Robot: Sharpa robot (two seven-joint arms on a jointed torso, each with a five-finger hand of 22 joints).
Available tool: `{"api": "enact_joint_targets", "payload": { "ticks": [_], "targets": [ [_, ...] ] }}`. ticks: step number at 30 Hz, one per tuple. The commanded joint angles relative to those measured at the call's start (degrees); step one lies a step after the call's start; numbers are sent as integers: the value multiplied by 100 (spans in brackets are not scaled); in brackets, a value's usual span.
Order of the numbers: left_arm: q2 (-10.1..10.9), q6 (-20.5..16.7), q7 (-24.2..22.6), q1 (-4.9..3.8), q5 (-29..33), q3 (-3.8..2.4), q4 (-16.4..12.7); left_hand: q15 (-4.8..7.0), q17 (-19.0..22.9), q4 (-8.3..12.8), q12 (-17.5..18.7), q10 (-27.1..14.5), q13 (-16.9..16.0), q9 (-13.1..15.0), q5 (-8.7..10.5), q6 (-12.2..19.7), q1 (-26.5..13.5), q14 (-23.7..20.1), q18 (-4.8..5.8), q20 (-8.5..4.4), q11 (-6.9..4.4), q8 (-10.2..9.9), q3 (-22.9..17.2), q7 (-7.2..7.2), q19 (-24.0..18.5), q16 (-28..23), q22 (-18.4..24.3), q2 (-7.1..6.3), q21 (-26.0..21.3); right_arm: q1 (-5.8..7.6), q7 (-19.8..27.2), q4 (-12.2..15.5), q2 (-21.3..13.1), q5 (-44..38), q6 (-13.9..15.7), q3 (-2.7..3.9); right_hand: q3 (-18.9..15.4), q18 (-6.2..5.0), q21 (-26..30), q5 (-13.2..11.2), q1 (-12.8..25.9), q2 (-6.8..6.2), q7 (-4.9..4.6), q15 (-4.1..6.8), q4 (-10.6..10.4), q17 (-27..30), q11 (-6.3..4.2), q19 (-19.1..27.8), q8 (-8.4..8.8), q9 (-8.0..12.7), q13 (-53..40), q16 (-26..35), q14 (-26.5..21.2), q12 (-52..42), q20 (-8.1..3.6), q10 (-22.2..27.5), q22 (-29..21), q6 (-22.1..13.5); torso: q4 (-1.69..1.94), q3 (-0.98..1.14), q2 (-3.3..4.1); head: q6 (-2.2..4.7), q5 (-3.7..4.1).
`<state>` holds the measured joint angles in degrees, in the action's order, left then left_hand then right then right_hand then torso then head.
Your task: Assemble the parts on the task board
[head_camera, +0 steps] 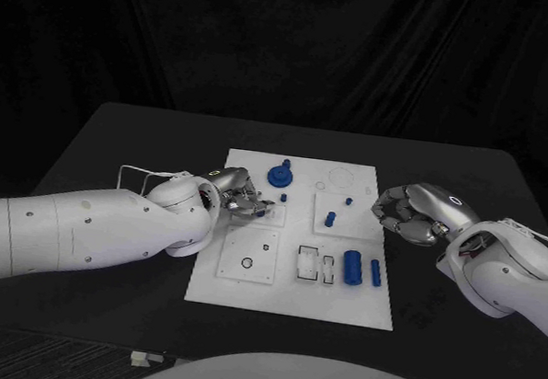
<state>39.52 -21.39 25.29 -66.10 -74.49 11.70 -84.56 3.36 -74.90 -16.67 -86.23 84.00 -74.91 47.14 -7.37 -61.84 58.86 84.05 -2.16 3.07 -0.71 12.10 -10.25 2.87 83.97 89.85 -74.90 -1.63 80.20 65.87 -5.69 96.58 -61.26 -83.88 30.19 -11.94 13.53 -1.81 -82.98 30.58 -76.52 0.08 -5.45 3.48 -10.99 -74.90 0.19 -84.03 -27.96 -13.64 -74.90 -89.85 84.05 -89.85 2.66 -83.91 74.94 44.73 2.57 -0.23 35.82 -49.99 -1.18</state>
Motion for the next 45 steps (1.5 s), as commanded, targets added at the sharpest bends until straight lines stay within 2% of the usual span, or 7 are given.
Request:
{"api": "enact_joint_targets", "payload": {
  "ticks": [1,12,22,26,37,43,45],
  "targets": [
    [-15,362,61,59,48,52,25,-51,-1510,-3,35,107,-1069,-99,97,-8,-124,595,-42,50,39,-87,128,43,-4,15,-1167,35,-35,-15,-68,15,-12,-35,15,2,21,-13,34,35,-67,9,-22,-35,4,-1510,42,-236,-18,-6,-1510,-15,595,-15,40,-609,1245,4,1,-2,2,-1,5],
    [-11,316,10,64,48,52,42,-65,-1510,-12,42,95,-1057,-110,390,-33,-630,595,-45,64,56,-126,657,60,-7,15,-1163,159,-57,-16,-65,16,-15,-35,23,2,21,-13,34,35,-67,9,-22,-35,4,-1510,42,-236,-18,-6,-1510,-15,595,-15,40,-609,1245,4,-1,-1,2,-1,-4],
    [291,-564,-317,9,48,47,-328,-53,-1510,10,-35,188,-1133,-60,289,-48,-436,595,-27,55,42,-92,826,41,51,15,-1190,128,23,-16,-52,20,-43,-35,62,2,27,-15,41,34,-62,3,-25,-40,12,-1510,48,-233,-17,-6,-1510,-15,595,-15,45,-609,1243,10,3,0,1,-1,-5],
    [443,-625,-316,-198,48,45,-483,-47,-1510,9,-46,203,-1143,-9,242,-26,-341,595,-22,50,37,-68,868,39,66,15,-1195,124,41,-15,-35,36,-62,-35,114,3,27,-13,36,34,-61,1,-26,-40,12,-1510,48,-236,-17,-5,-1510,-15,595,-15,45,-609,1245,8,1,-2,2,-1,-29],
    [705,233,-252,-1219,48,43,-610,-47,-1510,19,-377,600,-1509,585,-37,560,131,595,75,41,45,285,1117,72,303,15,-1325,308,435,-14,128,39,-52,-35,315,3,18,0,-16,31,-48,-17,-31,-41,11,-1510,47,-262,-13,-4,-1510,-15,595,-15,48,-609,1263,5,0,-3,-9,-1,-25],
    [518,1067,-287,-1428,63,43,-196,-53,-1510,0,-377,600,-1509,465,-113,556,244,595,91,44,46,218,1161,77,338,15,-1345,393,500,-14,182,39,-25,-35,347,3,12,15,-74,28,-33,-23,-30,-41,3,-1510,45,-290,-14,-4,-1510,-15,595,-15,49,-609,1284,9,-1,-2,-3,-1,-24],
    [363,1426,-294,-1457,210,43,90,-58,-1510,10,-377,600,-1509,-70,-416,370,582,595,86,44,60,-136,1128,84,327,15,-1338,438,484,-14,202,41,-19,-35,354,3,7,21,-94,25,-19,-27,-30,-40,-4,-1510,43,-301,-14,-4,-1510,-15,595,-15,49,-609,1291,11,-5,-1,0,-1,-31]
  ]
}}
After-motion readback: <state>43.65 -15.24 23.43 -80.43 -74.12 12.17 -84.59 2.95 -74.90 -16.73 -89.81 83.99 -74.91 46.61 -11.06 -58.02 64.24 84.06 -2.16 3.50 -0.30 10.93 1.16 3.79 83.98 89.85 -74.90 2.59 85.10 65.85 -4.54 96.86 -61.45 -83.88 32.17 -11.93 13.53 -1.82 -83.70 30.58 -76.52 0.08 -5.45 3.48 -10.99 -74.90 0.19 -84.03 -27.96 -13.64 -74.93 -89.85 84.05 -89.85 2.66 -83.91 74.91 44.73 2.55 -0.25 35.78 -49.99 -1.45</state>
